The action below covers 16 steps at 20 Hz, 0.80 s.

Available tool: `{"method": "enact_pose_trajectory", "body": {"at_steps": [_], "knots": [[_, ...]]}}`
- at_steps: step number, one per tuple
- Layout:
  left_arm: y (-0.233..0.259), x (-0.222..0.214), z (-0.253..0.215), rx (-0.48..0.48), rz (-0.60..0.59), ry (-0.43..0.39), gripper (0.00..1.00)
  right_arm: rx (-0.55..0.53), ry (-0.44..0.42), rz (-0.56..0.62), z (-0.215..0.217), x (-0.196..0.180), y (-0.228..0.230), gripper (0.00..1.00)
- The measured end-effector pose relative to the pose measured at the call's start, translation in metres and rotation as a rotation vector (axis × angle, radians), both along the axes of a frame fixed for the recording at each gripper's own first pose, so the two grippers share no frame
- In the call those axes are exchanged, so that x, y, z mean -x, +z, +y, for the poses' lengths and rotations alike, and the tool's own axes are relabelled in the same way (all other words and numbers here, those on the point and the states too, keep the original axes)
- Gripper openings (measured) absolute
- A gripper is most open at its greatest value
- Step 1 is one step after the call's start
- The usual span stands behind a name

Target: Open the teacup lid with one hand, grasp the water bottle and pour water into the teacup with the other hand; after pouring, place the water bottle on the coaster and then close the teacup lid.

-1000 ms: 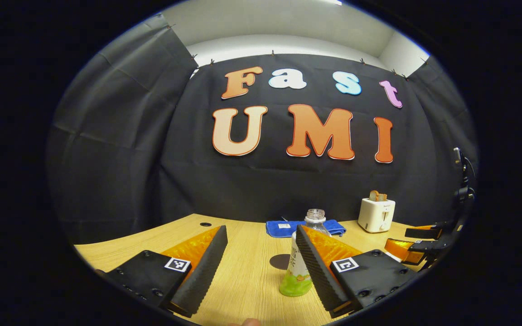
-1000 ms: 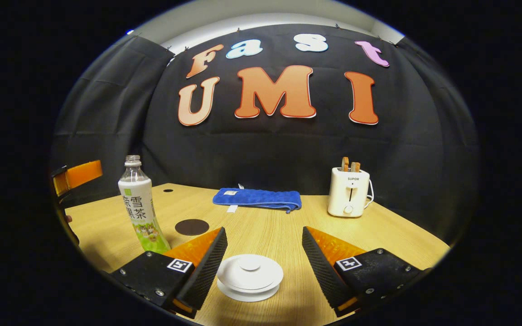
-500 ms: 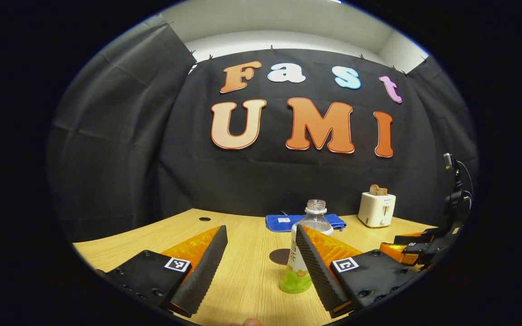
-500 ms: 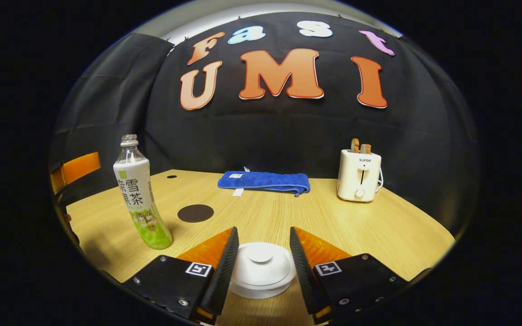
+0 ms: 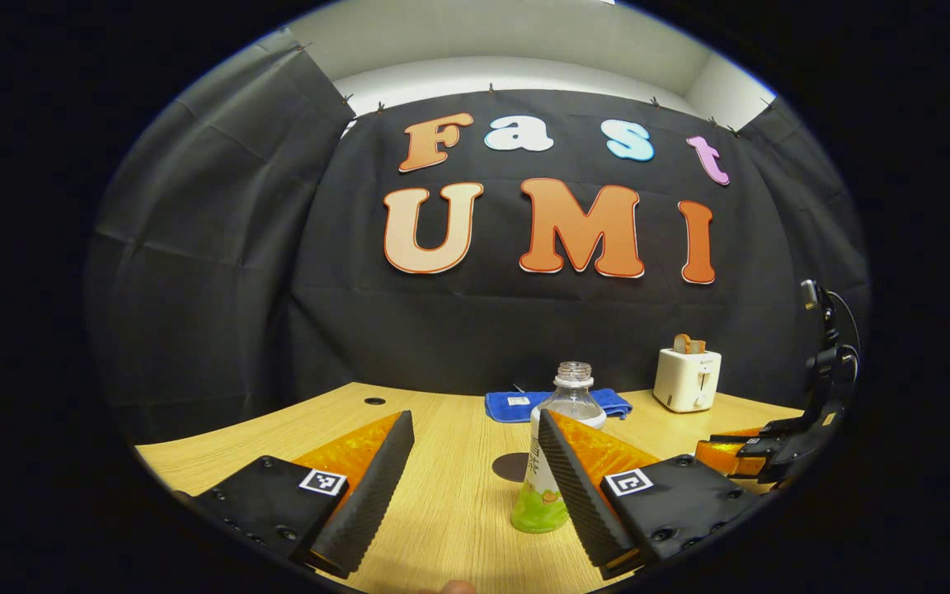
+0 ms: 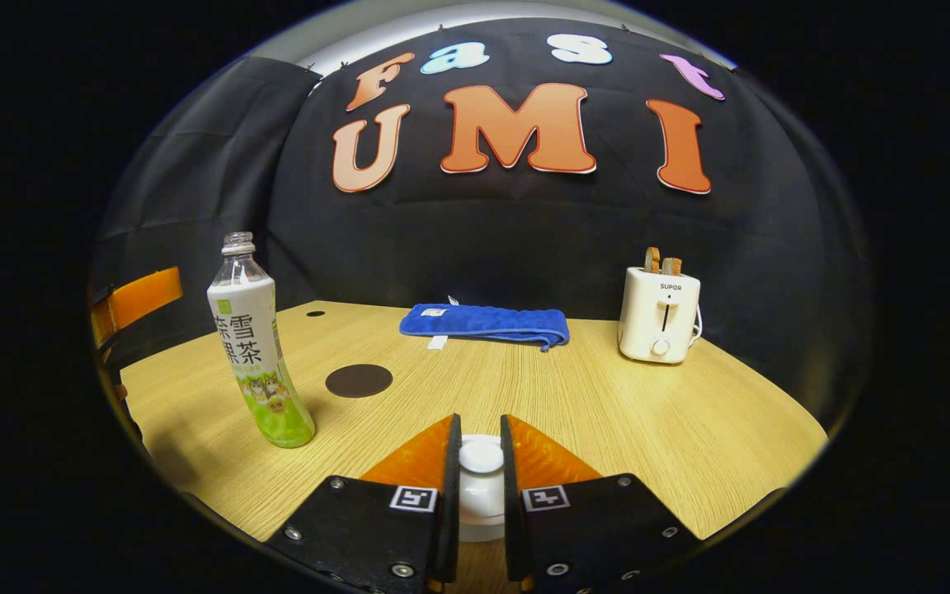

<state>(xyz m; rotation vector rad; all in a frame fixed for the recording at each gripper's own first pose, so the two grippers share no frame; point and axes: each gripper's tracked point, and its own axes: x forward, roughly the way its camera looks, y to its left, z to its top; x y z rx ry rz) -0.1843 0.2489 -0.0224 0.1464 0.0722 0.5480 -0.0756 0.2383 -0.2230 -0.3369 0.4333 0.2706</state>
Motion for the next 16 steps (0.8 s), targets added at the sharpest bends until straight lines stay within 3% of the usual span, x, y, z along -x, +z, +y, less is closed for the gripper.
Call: {"method": "enact_pose_trajectory", "body": {"at_steps": [4, 9, 16], "knots": [[0.002, 0.002, -0.001, -0.006, -0.003, -0.002, 0.98, -0.036, -0.008, -0.016, -0.001, 0.0, 0.011, 0.17], [0.003, 0.003, -0.01, -0.006, -0.001, -0.021, 0.97, -0.073, -0.01, -0.084, -0.006, 0.002, 0.047, 0.17], [-0.024, -0.015, -0.051, 0.059, 0.056, -0.158, 0.97, -0.072, -0.111, -0.137, -0.052, -0.009, 0.075, 0.16]]}}
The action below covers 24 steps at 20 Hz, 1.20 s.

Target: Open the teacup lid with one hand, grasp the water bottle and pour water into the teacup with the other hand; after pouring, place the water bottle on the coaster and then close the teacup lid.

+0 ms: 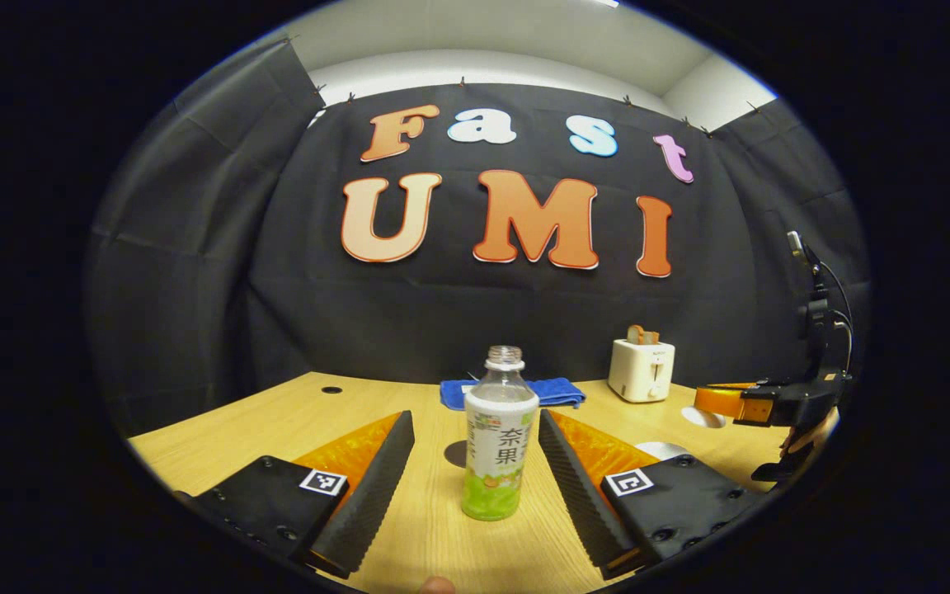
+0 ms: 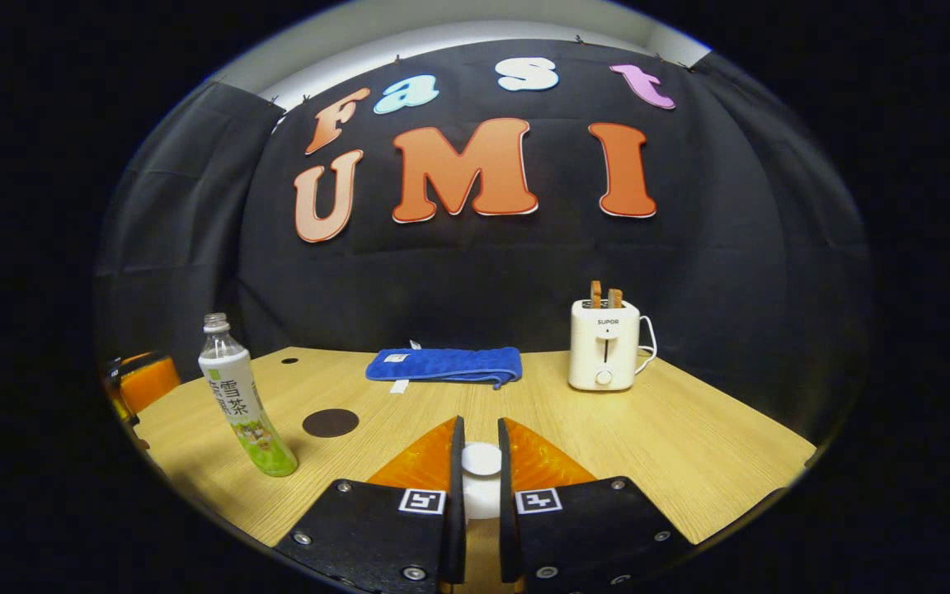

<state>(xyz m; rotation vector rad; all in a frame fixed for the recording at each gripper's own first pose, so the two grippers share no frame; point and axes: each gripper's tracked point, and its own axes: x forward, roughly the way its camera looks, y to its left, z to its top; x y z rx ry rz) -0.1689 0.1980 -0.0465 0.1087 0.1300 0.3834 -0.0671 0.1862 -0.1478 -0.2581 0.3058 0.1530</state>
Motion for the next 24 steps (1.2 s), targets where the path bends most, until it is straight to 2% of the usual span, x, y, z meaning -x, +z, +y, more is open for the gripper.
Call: {"method": "enact_pose_trajectory", "body": {"at_steps": [8, 12, 15, 19, 21, 23, 24], "knots": [[-0.048, -0.037, 0.004, -0.026, 0.099, -0.003, 0.98, -0.019, -0.075, 0.002, -0.035, -0.006, 0.005, 0.16], [-0.063, -0.055, 0.015, -0.002, 0.145, -0.008, 0.98, -0.016, -0.089, 0.003, -0.042, -0.007, 0.005, 0.16], [-0.069, -0.063, 0.027, -0.018, 0.16, 0.024, 0.98, -0.024, -0.099, 0.006, -0.046, -0.008, 0.005, 0.17], [-0.079, -0.067, 0.027, 0.024, 0.169, 0.019, 0.98, -0.027, -0.108, 0.006, -0.051, -0.008, 0.006, 0.16], [-0.077, -0.07, 0.027, 0.017, 0.171, 0.009, 0.73, -0.03, -0.111, 0.007, -0.053, -0.008, 0.006, 0.16], [-0.078, -0.07, 0.026, -0.003, 0.186, 0.0, 0.7, -0.031, -0.115, 0.011, -0.055, -0.008, 0.005, 0.16], [-0.078, -0.07, 0.023, -0.027, 0.21, -0.016, 0.61, -0.034, -0.117, 0.011, -0.056, -0.008, 0.006, 0.16]]}}
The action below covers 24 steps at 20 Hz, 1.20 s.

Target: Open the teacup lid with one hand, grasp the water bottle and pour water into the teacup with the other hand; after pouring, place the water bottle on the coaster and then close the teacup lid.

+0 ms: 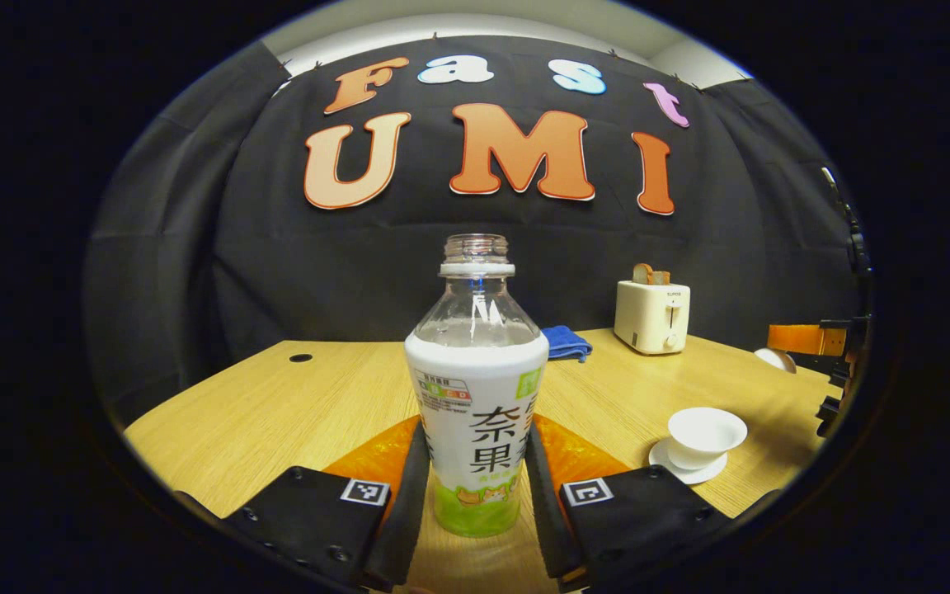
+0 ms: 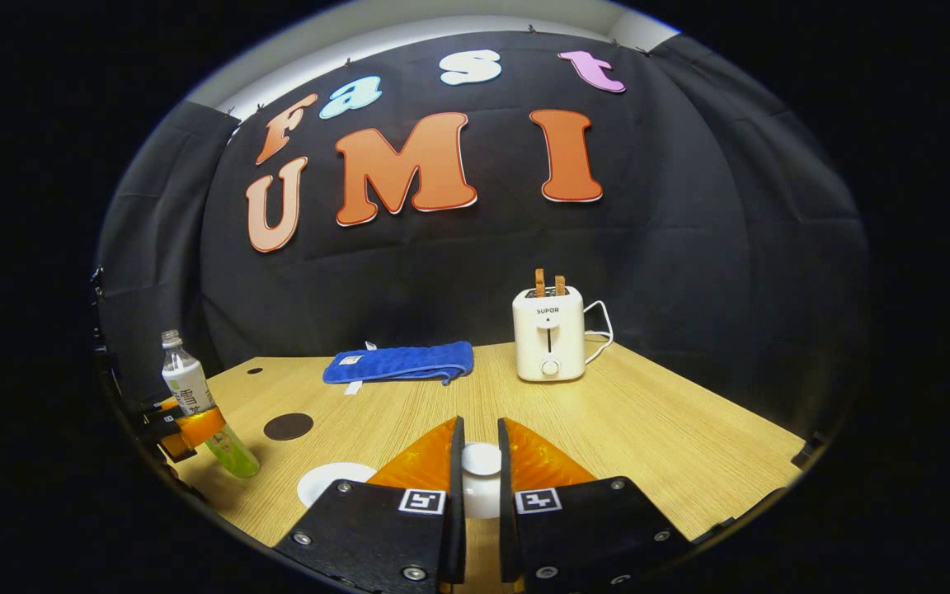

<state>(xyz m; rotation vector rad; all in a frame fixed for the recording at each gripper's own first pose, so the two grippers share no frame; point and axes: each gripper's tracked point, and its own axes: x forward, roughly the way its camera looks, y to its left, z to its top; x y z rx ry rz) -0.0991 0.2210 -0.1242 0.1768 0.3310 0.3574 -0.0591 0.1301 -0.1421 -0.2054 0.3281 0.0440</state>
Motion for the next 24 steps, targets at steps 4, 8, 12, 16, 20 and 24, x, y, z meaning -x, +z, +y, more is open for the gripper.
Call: {"method": "enact_pose_trajectory", "body": {"at_steps": [4, 8, 12, 16, 20, 24], "knots": [[0.009, -0.007, -0.014, -0.117, 0.068, -0.068, 0.61, -0.005, -0.011, -0.008, -0.006, 0.0, 0.005, 0.16], [0.014, -0.016, -0.034, -0.257, 0.144, -0.165, 0.61, -0.004, -0.042, -0.016, -0.02, -0.001, 0.009, 0.16], [0.007, -0.026, -0.052, -0.437, 0.252, -0.279, 0.62, 0.008, -0.065, -0.009, -0.032, -0.004, 0.006, 0.16], [-0.006, -0.028, -0.07, -0.661, 0.354, -0.41, 0.62, 0.003, -0.08, 0.013, -0.039, -0.006, 0.0, 0.16], [-0.024, -0.031, -0.066, -0.788, 0.483, -0.458, 0.62, 0.0, -0.083, 0.011, -0.042, -0.004, 0.004, 0.16], [-0.029, -0.035, -0.06, -0.921, 0.602, -0.509, 0.63, -0.006, -0.095, 0.015, -0.049, -0.004, 0.004, 0.16]]}}
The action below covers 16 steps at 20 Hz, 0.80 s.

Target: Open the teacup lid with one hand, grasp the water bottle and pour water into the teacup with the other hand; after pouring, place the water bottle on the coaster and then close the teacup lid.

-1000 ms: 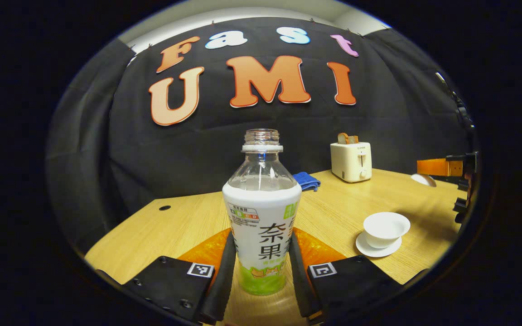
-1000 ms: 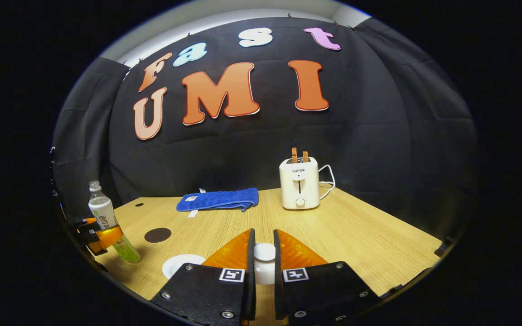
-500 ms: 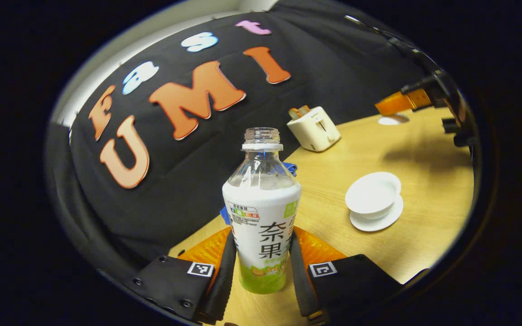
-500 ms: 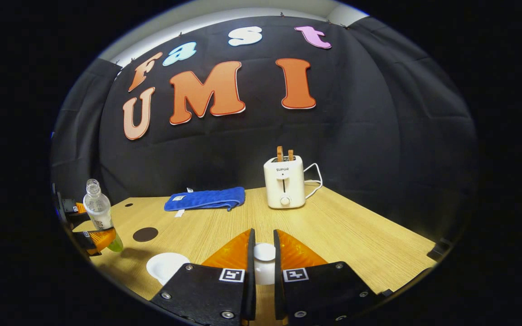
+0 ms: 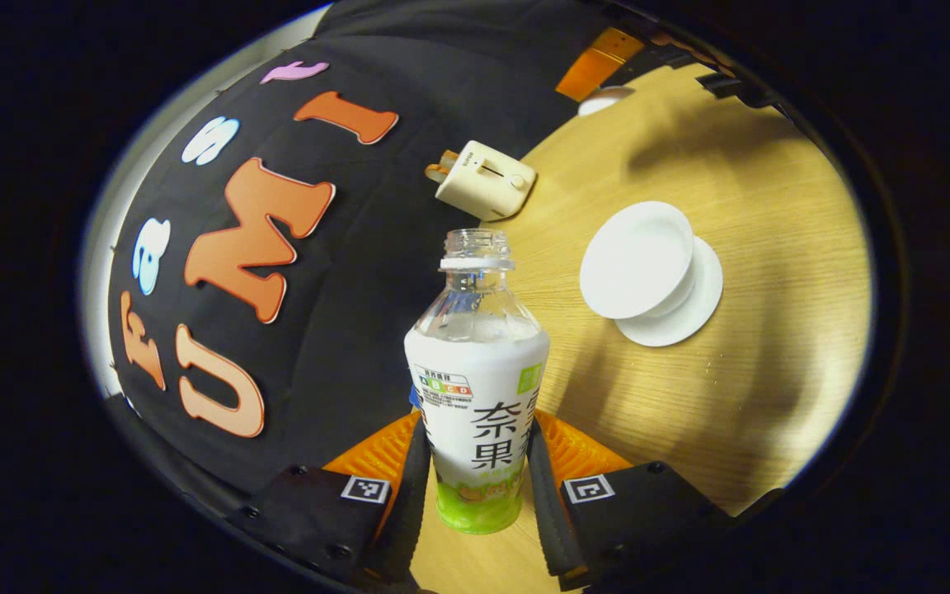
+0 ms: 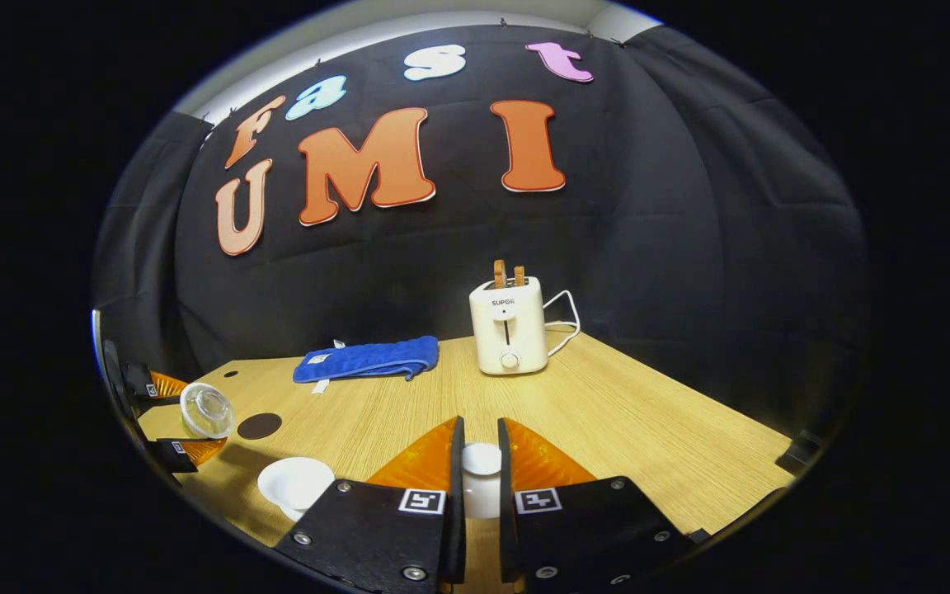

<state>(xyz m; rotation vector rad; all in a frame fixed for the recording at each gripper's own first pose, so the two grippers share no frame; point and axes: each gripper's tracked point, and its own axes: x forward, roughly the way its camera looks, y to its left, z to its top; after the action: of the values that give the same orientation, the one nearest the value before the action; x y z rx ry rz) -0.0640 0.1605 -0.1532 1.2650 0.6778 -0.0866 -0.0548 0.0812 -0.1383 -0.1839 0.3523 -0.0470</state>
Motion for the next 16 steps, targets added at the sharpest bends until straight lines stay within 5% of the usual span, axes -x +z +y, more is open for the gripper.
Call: {"method": "enact_pose_trajectory", "body": {"at_steps": [16], "knots": [[-0.012, -0.014, -0.007, -0.45, 0.306, -0.256, 0.64, -0.003, -0.009, 0.013, -0.005, 0.004, 0.0, 0.17]]}}
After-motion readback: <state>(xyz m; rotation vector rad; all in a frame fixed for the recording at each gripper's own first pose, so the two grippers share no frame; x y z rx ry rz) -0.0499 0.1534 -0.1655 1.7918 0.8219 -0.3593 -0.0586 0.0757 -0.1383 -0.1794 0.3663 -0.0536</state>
